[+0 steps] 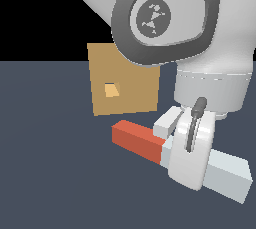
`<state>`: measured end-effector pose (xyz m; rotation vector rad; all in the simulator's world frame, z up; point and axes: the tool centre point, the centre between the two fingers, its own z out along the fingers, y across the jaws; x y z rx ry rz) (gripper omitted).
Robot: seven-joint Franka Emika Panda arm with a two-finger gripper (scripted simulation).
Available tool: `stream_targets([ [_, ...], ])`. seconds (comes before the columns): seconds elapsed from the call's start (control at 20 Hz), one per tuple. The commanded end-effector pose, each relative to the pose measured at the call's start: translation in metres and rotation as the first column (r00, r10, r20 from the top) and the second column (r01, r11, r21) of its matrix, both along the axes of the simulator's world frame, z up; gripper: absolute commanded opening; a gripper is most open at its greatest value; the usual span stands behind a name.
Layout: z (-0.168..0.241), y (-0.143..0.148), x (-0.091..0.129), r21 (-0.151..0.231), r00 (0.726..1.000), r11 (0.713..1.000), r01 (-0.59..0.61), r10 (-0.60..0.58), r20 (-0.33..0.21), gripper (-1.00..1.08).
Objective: Insert the peg into the horizontal hole in a box.
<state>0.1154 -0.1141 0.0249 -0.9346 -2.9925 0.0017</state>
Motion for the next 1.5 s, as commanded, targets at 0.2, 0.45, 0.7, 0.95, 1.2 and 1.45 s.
stream_targets([
  [0.2, 0.012, 0.003, -0.02, -0.001, 0.995, 0.995, 0.103, -0.103, 0.006, -1.0],
  [0.45, 0.021, 0.008, -0.041, -0.001, 0.979, 0.979, 0.204, -0.204, 0.006, -1.0],
  [0.7, 0.031, 0.016, -0.064, -0.001, 0.948, 0.948, 0.317, -0.317, 0.006, -1.0],
  [0.95, 0.041, 0.029, -0.088, -0.001, 0.9, 0.9, 0.436, -0.436, 0.006, -1.0],
  [1.2, 0.052, 0.043, -0.108, 0.0, 0.841, 0.841, 0.541, -0.541, 0.006, -1.0],
  [1.45, 0.06, 0.057, -0.123, 0.0, 0.785, 0.785, 0.62, -0.62, 0.006, -1.0],
])
